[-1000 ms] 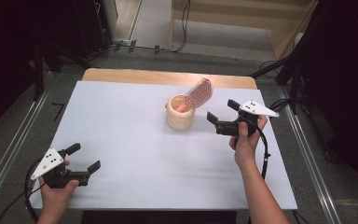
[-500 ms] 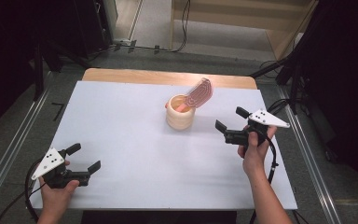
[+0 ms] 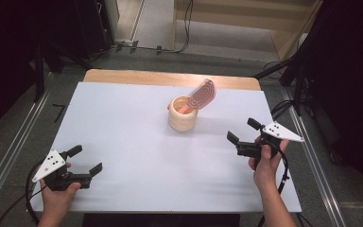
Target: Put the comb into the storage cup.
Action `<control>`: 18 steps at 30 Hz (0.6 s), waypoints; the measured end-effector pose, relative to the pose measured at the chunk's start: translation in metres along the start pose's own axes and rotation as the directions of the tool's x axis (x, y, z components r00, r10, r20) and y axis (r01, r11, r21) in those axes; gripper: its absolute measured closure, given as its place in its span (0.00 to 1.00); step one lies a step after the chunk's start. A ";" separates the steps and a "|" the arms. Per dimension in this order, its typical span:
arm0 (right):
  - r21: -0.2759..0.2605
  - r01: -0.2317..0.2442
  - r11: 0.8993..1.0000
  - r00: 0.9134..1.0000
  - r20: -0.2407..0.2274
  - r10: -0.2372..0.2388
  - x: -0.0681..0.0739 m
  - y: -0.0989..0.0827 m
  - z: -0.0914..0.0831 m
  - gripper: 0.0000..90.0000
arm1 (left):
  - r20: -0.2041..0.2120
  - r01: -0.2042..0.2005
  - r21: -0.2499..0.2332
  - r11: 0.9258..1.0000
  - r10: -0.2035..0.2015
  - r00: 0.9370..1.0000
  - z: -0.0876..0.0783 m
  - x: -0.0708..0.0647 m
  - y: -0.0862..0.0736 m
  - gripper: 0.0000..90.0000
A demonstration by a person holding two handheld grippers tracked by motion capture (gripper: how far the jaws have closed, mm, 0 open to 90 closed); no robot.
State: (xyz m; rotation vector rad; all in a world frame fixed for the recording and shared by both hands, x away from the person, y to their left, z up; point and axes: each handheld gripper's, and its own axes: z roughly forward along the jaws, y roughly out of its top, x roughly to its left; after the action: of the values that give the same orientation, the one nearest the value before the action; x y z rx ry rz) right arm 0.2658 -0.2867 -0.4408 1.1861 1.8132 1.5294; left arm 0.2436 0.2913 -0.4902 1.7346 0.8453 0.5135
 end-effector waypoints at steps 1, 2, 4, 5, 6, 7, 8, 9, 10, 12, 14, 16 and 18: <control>-0.002 -0.002 1.000 1.000 0.003 0.002 0.000 -0.001 -0.002 0.00 | 0.000 0.001 -0.001 1.000 -0.001 1.000 0.000 0.000 0.000 0.00; -0.003 -0.004 1.000 1.000 0.003 0.004 -0.001 -0.004 -0.006 0.00 | 0.001 0.000 0.000 1.000 0.000 1.000 0.000 0.000 0.000 0.00; -0.004 0.002 1.000 1.000 0.007 -0.002 -0.002 -0.005 -0.008 0.00 | 0.000 -0.004 0.002 1.000 0.004 1.000 0.000 0.000 0.000 0.00; -0.006 0.003 1.000 1.000 0.010 -0.003 -0.002 -0.006 -0.010 0.00 | 0.000 -0.005 0.001 1.000 0.005 1.000 0.000 0.000 0.000 0.00; -0.004 -0.001 1.000 1.000 0.006 0.001 -0.002 -0.007 -0.012 0.00 | 0.000 -0.005 0.002 1.000 0.005 1.000 0.000 0.000 0.000 0.00; -0.008 0.000 1.000 1.000 0.010 0.000 -0.003 -0.010 -0.016 0.00 | 0.000 -0.005 0.002 1.000 0.005 1.000 0.000 0.000 0.000 0.00; -0.008 0.000 1.000 1.000 0.010 0.000 -0.003 -0.010 -0.016 0.00 | 0.000 -0.005 0.002 1.000 0.005 1.000 0.000 0.000 0.000 0.00; -0.011 -0.011 1.000 1.000 0.010 0.011 -0.004 -0.011 -0.019 0.00 | 0.000 -0.006 0.004 1.000 0.006 1.000 0.000 0.000 0.000 0.00; -0.015 -0.015 1.000 1.000 0.008 0.016 -0.005 -0.013 -0.021 0.00 | 0.000 -0.006 0.004 1.000 0.006 1.000 0.000 0.000 0.000 0.00; -0.015 -0.018 1.000 1.000 0.014 0.018 -0.006 -0.015 -0.026 0.00 | -0.002 -0.006 0.007 1.000 0.006 1.000 0.000 0.000 0.000 0.00; -0.018 -0.021 1.000 1.000 0.016 0.022 -0.008 -0.018 -0.030 0.00 | -0.003 -0.007 0.007 1.000 0.007 1.000 0.000 0.000 0.000 0.00; -0.020 -0.029 0.999 0.999 0.018 0.029 -0.009 -0.021 -0.033 0.00 | -0.003 -0.007 0.009 1.000 0.007 1.000 0.000 0.000 0.000 0.00; -0.022 -0.034 0.999 0.999 0.018 0.034 -0.010 -0.023 -0.037 0.00 | 0.000 -0.005 0.006 1.000 0.005 1.000 0.000 0.000 0.000 0.00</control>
State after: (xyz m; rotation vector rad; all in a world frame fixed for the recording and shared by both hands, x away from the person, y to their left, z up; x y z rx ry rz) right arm 0.2338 -0.3150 -0.4553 1.2228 1.7686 1.5481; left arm 0.2436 0.2908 -0.4903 1.7428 0.8431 0.5149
